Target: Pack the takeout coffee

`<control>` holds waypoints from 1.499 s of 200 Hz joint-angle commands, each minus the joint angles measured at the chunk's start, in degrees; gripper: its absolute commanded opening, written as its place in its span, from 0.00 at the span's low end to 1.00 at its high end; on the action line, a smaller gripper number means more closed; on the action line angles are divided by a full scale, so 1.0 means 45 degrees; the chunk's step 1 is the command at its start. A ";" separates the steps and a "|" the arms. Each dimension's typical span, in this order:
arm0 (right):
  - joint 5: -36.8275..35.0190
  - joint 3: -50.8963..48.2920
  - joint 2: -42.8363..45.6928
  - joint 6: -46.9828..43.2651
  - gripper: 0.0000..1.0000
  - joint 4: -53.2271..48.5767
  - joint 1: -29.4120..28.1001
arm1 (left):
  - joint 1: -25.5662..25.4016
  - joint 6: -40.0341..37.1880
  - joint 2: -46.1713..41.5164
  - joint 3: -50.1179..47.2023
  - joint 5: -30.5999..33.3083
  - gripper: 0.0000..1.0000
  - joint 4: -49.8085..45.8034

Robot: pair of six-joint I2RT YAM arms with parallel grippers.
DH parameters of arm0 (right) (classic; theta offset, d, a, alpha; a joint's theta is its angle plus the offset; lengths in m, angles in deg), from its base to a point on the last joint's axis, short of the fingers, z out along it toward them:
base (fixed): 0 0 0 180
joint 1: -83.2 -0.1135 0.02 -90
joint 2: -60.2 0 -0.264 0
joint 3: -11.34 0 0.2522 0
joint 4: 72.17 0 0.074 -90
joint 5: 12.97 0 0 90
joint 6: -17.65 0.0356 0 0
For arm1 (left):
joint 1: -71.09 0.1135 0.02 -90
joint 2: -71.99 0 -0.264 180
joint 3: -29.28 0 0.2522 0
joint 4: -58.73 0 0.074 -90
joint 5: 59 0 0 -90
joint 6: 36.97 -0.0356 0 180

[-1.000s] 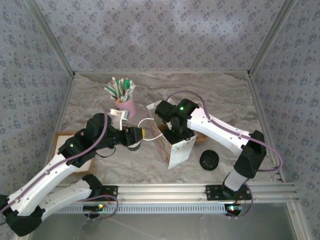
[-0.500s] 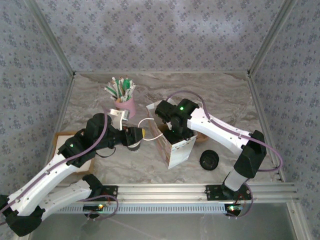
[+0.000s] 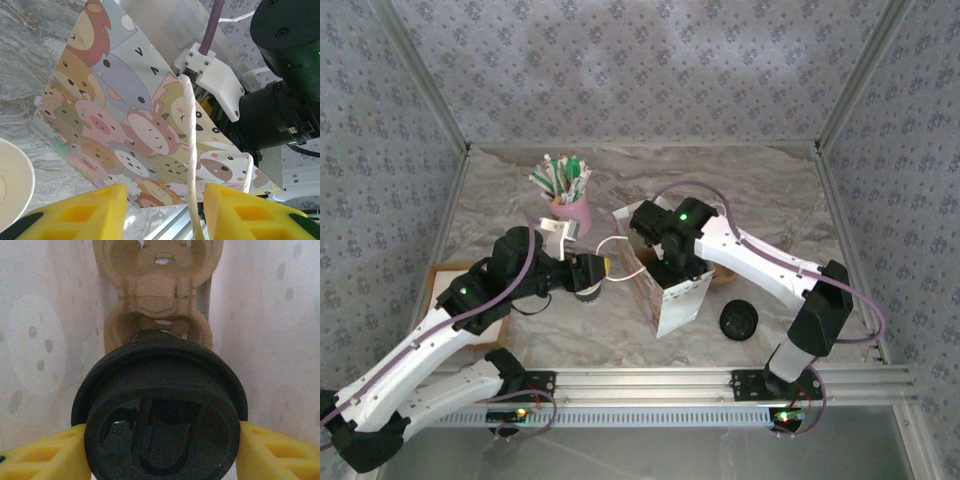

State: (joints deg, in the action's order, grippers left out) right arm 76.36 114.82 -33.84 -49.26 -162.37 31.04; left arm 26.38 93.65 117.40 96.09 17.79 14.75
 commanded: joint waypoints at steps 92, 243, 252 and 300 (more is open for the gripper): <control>-0.0163 -0.0209 0.0243 0.0122 0.67 -0.0101 -0.0069 | -0.0085 0.0145 -0.0139 -0.0072 0.0146 0.44 0.0094; -0.0003 -0.0565 0.0175 0.0121 0.67 0.0232 -0.0010 | -0.0110 0.0152 -0.0142 -0.0091 0.0164 0.44 0.0123; -0.0020 -0.0634 0.0189 0.0101 0.67 0.0325 -0.0008 | -0.0133 0.0139 -0.0132 -0.0091 0.0163 0.44 0.0122; 0.0042 -0.0910 0.0234 0.0078 0.67 0.0608 0.0024 | -0.0124 0.0153 -0.0144 -0.0073 0.0163 0.44 0.0105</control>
